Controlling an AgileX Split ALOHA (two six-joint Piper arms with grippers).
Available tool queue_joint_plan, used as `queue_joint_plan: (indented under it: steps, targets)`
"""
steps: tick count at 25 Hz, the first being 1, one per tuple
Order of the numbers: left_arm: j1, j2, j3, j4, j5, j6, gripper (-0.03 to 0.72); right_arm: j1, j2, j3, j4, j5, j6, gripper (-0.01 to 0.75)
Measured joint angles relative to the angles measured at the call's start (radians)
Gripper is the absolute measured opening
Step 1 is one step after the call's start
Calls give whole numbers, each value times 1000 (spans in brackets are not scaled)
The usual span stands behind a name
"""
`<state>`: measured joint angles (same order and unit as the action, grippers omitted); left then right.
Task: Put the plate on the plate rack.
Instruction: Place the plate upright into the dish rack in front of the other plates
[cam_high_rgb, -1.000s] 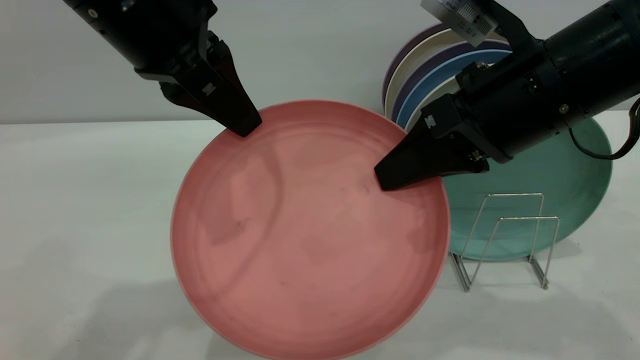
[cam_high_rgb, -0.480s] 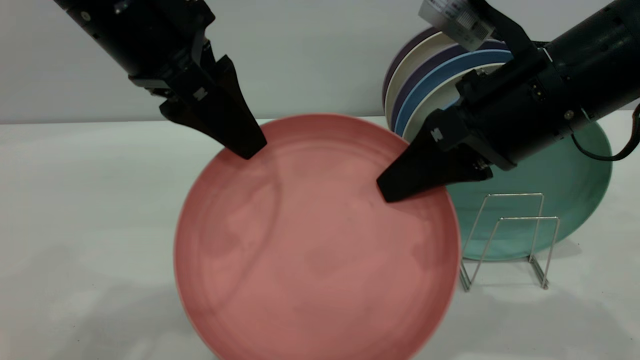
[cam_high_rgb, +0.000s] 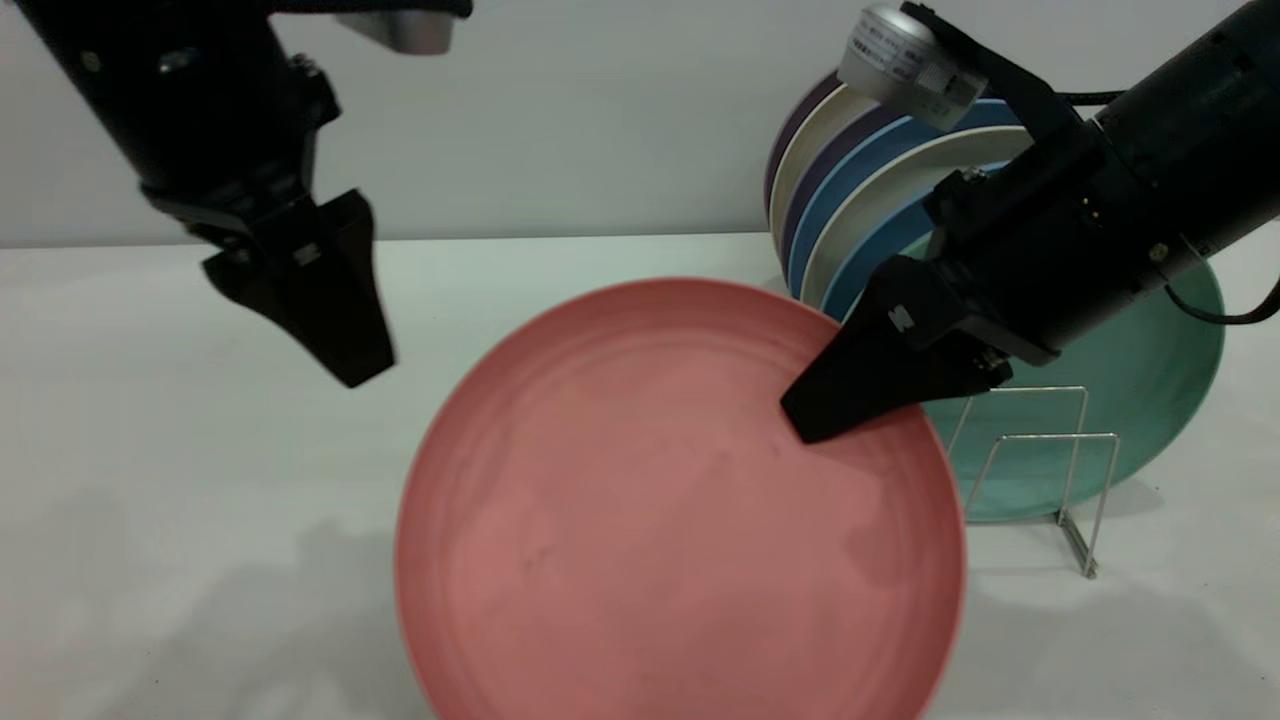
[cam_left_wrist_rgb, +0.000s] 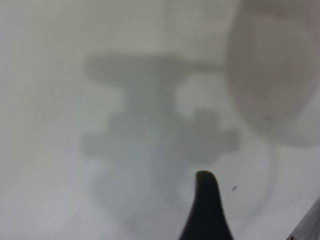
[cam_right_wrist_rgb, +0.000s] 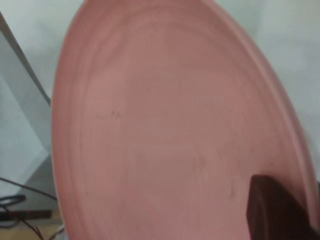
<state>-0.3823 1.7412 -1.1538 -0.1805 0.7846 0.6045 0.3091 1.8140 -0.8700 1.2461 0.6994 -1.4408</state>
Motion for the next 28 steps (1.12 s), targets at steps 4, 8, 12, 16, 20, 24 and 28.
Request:
queue_joint_plan:
  steps: [4,8,12,16,20,24,28]
  targets:
    - [0,0,0,133,-5,-205,531,0,-25,-30,-110,-1,75,52]
    - [0,0,0,280,-12,-405,517,0,-97,-64,-297,-1,222,52]
    - [0,0,0,412,-13,-593,517,0,-161,-70,-478,-1,362,52]
    - [0,0,0,531,-13,-741,516,0,-208,-70,-606,-2,462,52]
    - [0,0,0,587,-13,-829,516,0,-265,-70,-686,-5,520,52]
    - [0,0,0,599,-13,-862,516,0,-318,-70,-755,-12,562,52]
    - [0,0,0,600,-13,-866,516,0,-352,-70,-809,-24,578,51]
